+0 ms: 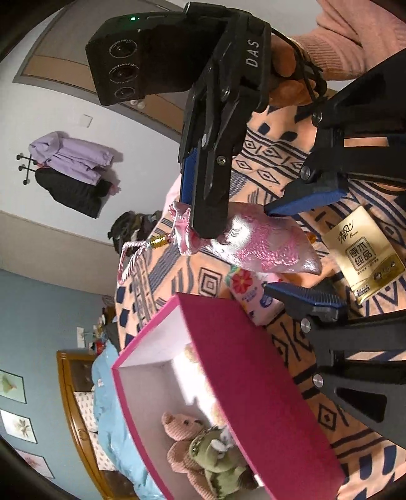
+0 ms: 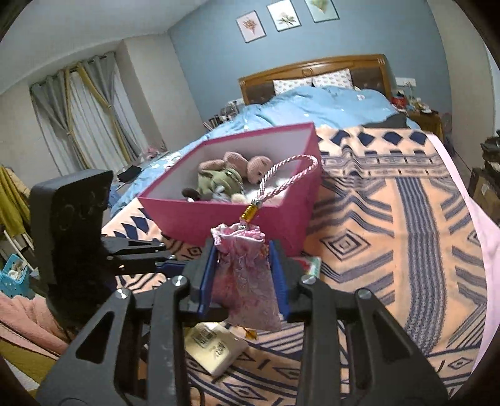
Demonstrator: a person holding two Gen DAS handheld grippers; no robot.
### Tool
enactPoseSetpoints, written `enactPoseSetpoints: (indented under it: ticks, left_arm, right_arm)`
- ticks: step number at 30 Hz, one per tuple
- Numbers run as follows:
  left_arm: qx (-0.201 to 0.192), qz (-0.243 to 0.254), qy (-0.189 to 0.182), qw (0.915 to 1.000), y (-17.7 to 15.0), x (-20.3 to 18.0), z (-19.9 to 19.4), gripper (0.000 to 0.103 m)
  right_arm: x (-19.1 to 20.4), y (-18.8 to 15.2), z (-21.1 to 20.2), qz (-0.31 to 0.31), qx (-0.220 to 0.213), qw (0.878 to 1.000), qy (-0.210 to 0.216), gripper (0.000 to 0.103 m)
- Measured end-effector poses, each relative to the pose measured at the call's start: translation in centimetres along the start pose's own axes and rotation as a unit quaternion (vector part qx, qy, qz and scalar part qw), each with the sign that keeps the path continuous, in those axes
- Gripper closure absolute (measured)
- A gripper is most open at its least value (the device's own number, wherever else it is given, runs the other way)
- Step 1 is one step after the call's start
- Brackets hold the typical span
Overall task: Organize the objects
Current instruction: 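Carry the pink pouch over the magenta box and lower it inside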
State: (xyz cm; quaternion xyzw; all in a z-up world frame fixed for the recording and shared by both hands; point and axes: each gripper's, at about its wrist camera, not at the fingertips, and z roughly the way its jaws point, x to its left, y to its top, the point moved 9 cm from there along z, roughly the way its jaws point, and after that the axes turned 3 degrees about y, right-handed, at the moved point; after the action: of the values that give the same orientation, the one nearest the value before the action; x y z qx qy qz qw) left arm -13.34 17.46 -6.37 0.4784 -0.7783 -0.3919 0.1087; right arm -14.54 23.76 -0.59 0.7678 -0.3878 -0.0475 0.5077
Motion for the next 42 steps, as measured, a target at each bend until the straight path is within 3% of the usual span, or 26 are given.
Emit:
enactPoseSetpoints:
  ticks: [19,28,42]
  left_arm:
    - [-0.057,-0.011,0.033,0.9977,5.2,3.9,-4.2,0.066]
    - [-0.058,-0.032,0.048,0.9966,8.0,7.2,-3.8,0.066]
    - [-0.025,-0.060,0.081,0.9946,10.6,11.7,0.1,0.066]
  right_arm:
    - [3.2,7.2,2.1,-0.054,-0.025,0.997,0.043,0.067]
    - [2.4,10.3,4.7,-0.054,-0.019,0.997,0.043,0.068]
    - [-0.9,12.6,9.8,-0.052,0.005,0.999,0.000,0.068]
